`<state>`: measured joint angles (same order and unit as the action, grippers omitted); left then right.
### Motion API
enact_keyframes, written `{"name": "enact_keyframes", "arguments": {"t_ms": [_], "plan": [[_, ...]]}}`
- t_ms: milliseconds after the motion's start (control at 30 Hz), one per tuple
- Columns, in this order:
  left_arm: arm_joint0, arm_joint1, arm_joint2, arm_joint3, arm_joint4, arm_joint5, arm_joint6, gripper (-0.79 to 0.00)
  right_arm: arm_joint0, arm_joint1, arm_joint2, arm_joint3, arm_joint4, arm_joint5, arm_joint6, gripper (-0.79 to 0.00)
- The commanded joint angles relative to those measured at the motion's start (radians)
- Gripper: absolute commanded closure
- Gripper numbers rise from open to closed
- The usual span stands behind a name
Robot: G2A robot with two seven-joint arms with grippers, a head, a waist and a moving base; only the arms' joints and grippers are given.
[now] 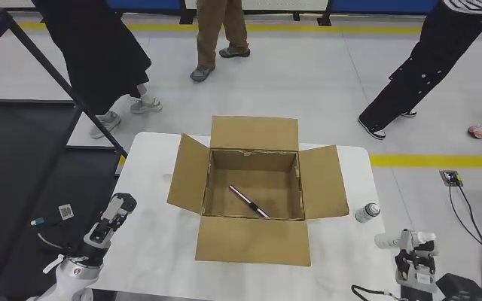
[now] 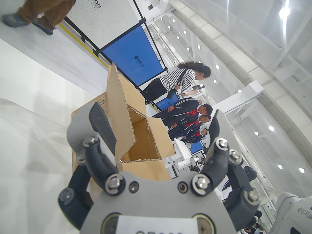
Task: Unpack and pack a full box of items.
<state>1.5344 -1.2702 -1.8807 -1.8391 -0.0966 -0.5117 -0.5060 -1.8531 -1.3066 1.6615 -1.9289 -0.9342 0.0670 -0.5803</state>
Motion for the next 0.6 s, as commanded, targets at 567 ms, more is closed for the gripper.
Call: {"name": "enact_keyframes", "arguments": {"t_ms": [567], "plan": [[0.000, 0.000, 0.000, 0.000, 0.000, 0.000, 0.000, -0.785, 0.128, -0.021, -0.129, 0.298, -0.168, 0.080, -0.229, 0.000]]}}
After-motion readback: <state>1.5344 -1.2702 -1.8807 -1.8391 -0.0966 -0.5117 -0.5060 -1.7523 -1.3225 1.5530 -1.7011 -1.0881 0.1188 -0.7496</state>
